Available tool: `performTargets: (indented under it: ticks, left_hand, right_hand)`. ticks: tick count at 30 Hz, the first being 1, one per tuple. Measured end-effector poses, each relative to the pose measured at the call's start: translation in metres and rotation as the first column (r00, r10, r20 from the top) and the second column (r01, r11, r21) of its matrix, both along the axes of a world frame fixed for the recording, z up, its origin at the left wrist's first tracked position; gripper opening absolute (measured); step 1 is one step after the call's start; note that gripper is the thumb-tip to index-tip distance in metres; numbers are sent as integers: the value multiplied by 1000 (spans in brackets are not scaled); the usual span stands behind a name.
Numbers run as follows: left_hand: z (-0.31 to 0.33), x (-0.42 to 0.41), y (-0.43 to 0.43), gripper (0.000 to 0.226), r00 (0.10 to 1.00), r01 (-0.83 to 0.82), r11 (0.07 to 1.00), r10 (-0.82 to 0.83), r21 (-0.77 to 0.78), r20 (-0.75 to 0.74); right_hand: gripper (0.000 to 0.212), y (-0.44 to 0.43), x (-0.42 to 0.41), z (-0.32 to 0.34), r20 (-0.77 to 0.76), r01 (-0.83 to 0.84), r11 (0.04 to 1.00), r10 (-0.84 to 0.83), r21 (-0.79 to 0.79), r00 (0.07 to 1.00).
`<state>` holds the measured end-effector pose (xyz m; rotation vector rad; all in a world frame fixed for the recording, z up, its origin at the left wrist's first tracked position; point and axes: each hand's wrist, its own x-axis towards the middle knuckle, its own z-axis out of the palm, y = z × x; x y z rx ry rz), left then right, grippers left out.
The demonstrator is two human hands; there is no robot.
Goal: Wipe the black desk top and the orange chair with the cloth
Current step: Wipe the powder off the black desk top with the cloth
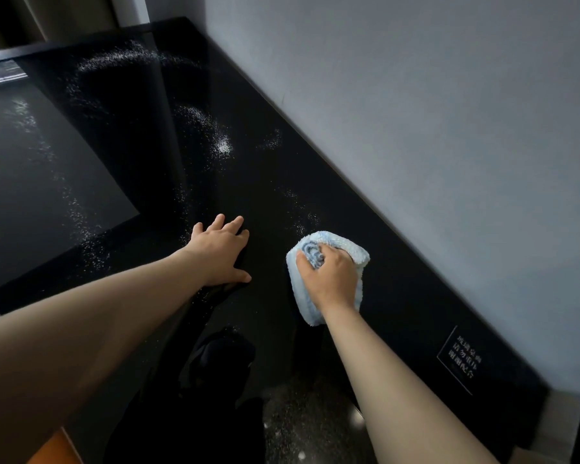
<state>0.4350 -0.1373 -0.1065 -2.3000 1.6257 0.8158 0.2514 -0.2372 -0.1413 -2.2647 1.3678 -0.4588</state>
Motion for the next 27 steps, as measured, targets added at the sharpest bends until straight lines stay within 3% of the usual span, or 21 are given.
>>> performTargets:
  ticks: [5,9,17,27]
  left_hand:
    - [3,-5,38,103,999,30,999,-30,-14,-28]
    - [2,1,75,110,999,-51,998,51,-29,13]
    - [-6,20,120,143,973,-214,973,205,88,107]
    - [-21,19,134,139,973,-193,977,179,90,146]
  right_hand:
    - [28,16,-1,-1,21,-23,1000,23,3,1000]
    - [28,33,0,-2,41,-41,999,42,-12,998]
    - [28,72,0,-2,46,-105,994,107,-34,993]
    - [30,117,-2,-6,19,-137,990,138,-28,990]
